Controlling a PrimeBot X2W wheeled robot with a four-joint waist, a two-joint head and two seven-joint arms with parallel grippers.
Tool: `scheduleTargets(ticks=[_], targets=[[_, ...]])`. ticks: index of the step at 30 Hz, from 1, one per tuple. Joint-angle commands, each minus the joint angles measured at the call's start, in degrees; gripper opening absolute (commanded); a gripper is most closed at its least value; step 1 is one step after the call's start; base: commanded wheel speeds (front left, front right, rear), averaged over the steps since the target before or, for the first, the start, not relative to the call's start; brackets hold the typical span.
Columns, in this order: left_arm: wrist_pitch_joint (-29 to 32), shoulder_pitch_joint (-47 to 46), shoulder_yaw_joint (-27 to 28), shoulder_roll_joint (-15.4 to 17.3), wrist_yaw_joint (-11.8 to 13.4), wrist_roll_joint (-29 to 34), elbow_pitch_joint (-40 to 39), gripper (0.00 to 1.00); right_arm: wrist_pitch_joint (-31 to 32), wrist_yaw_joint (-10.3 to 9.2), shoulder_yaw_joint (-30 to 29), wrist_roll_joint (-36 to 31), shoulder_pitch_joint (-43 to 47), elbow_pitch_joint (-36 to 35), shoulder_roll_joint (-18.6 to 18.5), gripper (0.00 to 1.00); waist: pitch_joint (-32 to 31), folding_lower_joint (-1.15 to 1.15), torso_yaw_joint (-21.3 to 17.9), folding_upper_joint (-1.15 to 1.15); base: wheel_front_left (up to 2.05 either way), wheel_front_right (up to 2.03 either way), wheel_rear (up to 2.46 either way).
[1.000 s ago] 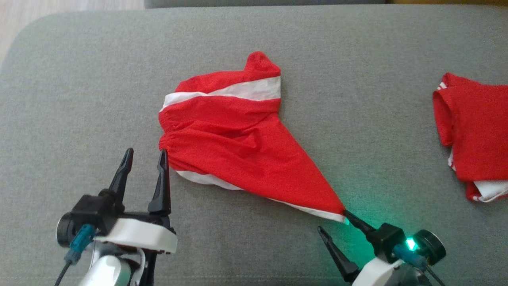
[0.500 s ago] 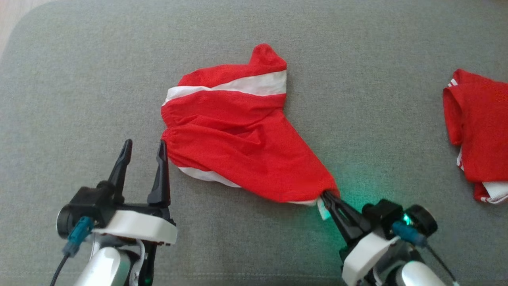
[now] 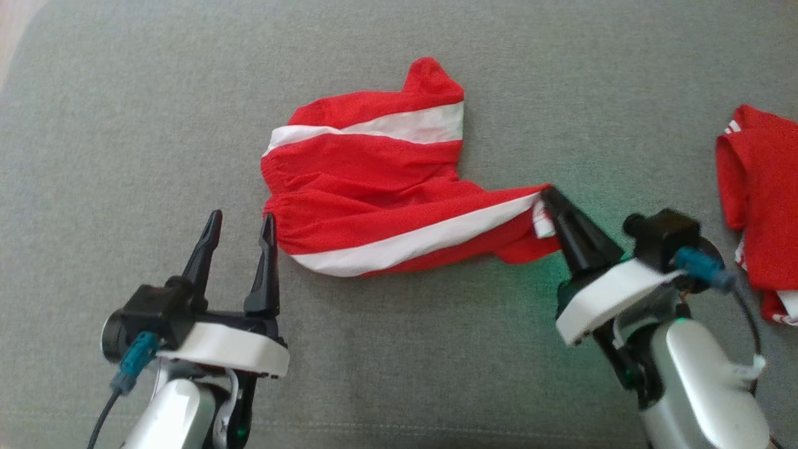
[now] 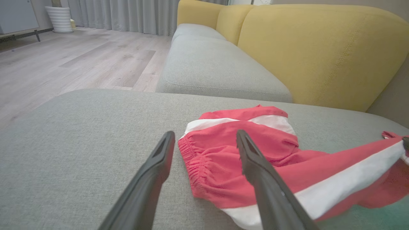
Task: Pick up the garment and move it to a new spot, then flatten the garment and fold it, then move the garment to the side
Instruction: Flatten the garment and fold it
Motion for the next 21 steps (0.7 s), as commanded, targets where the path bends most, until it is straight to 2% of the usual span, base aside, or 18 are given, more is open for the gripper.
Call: scheduleTargets(ticks=[1, 12, 19, 20, 21], targets=[[-0.7, -2.7, 2.6, 0.4, -0.2, 0.7, -1.6, 1.0, 0.0, 0.39, 0.5, 0.7, -1.7, -1.3, 0.7, 0.0, 0.4, 0.0, 0.4, 0.0, 0.0, 0.0, 0.0], [-0.7, -4.6, 2.9, -1.6, -2.3, 1.8, -0.1, 1.0, -0.5, 0.39, -6.1, 5.2, -10.1, 16.9, 2.3, 0.0, 3.2, 0.0, 2.7, 0.0, 0.0, 0.0, 0.0], [-0.7, -4.7, 3.6, -2.3, -3.3, 2.7, 0.7, 1.0, -3.7, 0.39, -6.8, 6.3, -12.7, 24.5, 1.6, 0.0, 3.0, 0.0, 1.5, 0.0, 0.0, 0.0, 0.0], [-0.7, -4.7, 3.8, -2.3, -3.4, 2.8, 0.8, 1.0, -4.2, 0.39, -6.3, 6.8, -12.9, 24.7, 1.5, 0.42, 2.8, 0.0, 1.3, 0.0, 0.0, 0.0, 0.0], [-0.7, -4.6, 3.9, -2.3, -3.5, 2.9, 0.9, 1.0, -4.6, 0.39, -5.9, 7.0, -12.9, 24.9, 1.2, 1.0, 2.6, 0.0, 1.0, 0.0, 0.0, 0.0, 0.0]])
